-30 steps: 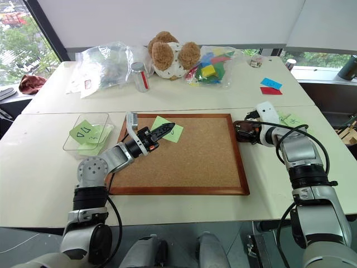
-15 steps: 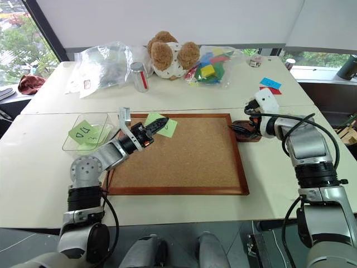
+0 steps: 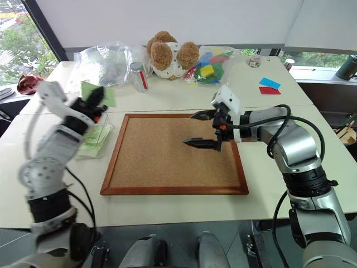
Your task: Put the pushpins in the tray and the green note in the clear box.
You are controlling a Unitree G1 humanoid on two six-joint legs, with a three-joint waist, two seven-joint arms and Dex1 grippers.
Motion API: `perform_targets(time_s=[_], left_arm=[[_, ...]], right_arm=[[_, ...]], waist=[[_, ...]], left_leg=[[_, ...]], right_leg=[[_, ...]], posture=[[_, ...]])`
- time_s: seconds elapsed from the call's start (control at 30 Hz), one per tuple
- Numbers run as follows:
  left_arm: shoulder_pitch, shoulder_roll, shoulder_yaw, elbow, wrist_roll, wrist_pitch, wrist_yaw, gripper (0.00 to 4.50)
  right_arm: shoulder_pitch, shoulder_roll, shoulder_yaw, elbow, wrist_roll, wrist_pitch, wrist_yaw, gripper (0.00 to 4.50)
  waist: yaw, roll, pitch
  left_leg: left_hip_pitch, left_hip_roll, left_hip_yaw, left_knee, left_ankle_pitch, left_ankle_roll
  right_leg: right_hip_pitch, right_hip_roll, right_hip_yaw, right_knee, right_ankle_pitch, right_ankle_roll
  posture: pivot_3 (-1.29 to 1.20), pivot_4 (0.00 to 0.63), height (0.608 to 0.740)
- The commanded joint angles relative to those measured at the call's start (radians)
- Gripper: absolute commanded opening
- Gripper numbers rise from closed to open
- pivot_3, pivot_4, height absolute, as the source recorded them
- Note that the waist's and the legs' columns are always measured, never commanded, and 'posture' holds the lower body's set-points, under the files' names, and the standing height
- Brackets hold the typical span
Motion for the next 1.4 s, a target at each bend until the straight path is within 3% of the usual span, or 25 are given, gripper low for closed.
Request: perform_targets(time_s=[0.03, 0.23, 0.47, 0.57, 0.8, 0.83, 1.07, 1.2, 1.4], left_arm=[[0.048, 0.138, -0.035, 0.005, 0.154, -0.032, -0.024, 0.0], [0.08, 0.31, -0.15, 0.131, 0.335, -0.049, -0.119, 0.0], [0.052, 0.313, -0.196, 0.232, 0.388, -0.047, -0.202, 0.0], [0.008, 0.311, -0.235, 0.328, 0.409, -0.002, -0.229, 0.85], [-0.027, 0.335, -0.261, 0.38, 0.496, -0.024, -0.251, 4.3], [-0.027, 0.336, -0.264, 0.379, 0.503, -0.026, -0.257, 4.45], [-0.06, 0.349, -0.244, 0.338, 0.535, -0.041, -0.275, 4.45], [-0.084, 0.341, -0.214, 0.277, 0.473, -0.005, -0.328, 4.45], [-0.1, 0.327, -0.173, 0.116, 0.253, 0.153, -0.474, 4.45]], right_arm=[[-0.028, 0.005, 0.011, -0.017, 0.002, -0.039, 0.02, 4.45], [-0.018, -0.007, 0.026, -0.036, 0.013, -0.06, 0.057, 4.45], [-0.001, -0.014, 0.023, -0.064, 0.017, -0.056, 0.062, 4.45], [0.022, -0.027, 0.01, -0.103, 0.021, -0.043, 0.048, 4.5], [0.041, -0.034, -0.009, -0.134, 0.026, -0.026, 0.015, 4.5], [0.041, -0.034, -0.009, -0.134, 0.027, -0.025, 0.012, 4.5], [0.037, -0.029, -0.007, -0.125, 0.025, -0.028, 0.0, 4.5], [0.036, -0.035, -0.009, -0.112, 0.017, -0.033, -0.003, 4.5], [0.062, -0.085, -0.05, -0.107, 0.021, -0.022, -0.007, 4.5]], waist=[[0.0, 0.0, 0.0], [0.006, -0.001, 0.001], [0.001, -0.001, 0.001], [0.001, -0.001, 0.001], [0.0, -0.001, 0.001], [0.0, -0.001, 0.001], [0.002, -0.001, 0.001], [0.001, -0.001, 0.001], [0.002, -0.002, 0.001]], left_leg=[[0.0, 0.0, 0.0, 0.0, 0.0, 0.0], [0.0, 0.0, 0.0, 0.0, -0.001, 0.002], [-0.002, 0.0, 0.0, -0.001, -0.002, 0.004], [-0.003, 0.0, 0.0, -0.001, -0.002, 0.004], [-0.003, 0.0, 0.0, -0.001, -0.002, 0.003], [-0.003, 0.0, 0.0, -0.001, -0.001, 0.002], [-0.004, 0.0, 0.0, 0.0, -0.001, 0.002], [-0.005, 0.0, 0.0, 0.0, -0.001, 0.001], [-0.006, 0.0, 0.0, 0.001, -0.001, 0.001]], right_leg=[[0.0, 0.0, 0.0, 0.0, 0.0, 0.0], [0.0, -0.002, 0.0, -0.001, 0.0, 0.0], [-0.001, -0.002, -0.001, -0.002, 0.0, 0.0], [-0.002, -0.002, -0.001, -0.002, 0.0, 0.0], [-0.003, -0.002, -0.001, -0.001, 0.0, 0.0], [-0.003, -0.002, -0.001, -0.001, 0.0, 0.0], [-0.003, -0.002, -0.001, -0.001, 0.0, 0.0], [-0.004, -0.002, -0.001, -0.001, 0.0, 0.0], [-0.004, -0.002, -0.001, -0.001, 0.0, 0.0]], posture=[[0.0, 0.15, 0.74], [0.0, 0.15, 0.74], [0.0, 0.15, 0.74], [0.0, 0.15, 0.74], [0.0, 0.15, 0.74], [0.0, 0.15, 0.74], [0.0, 0.15, 0.74], [0.0, 0.15, 0.74], [0.0, 0.15, 0.74]])
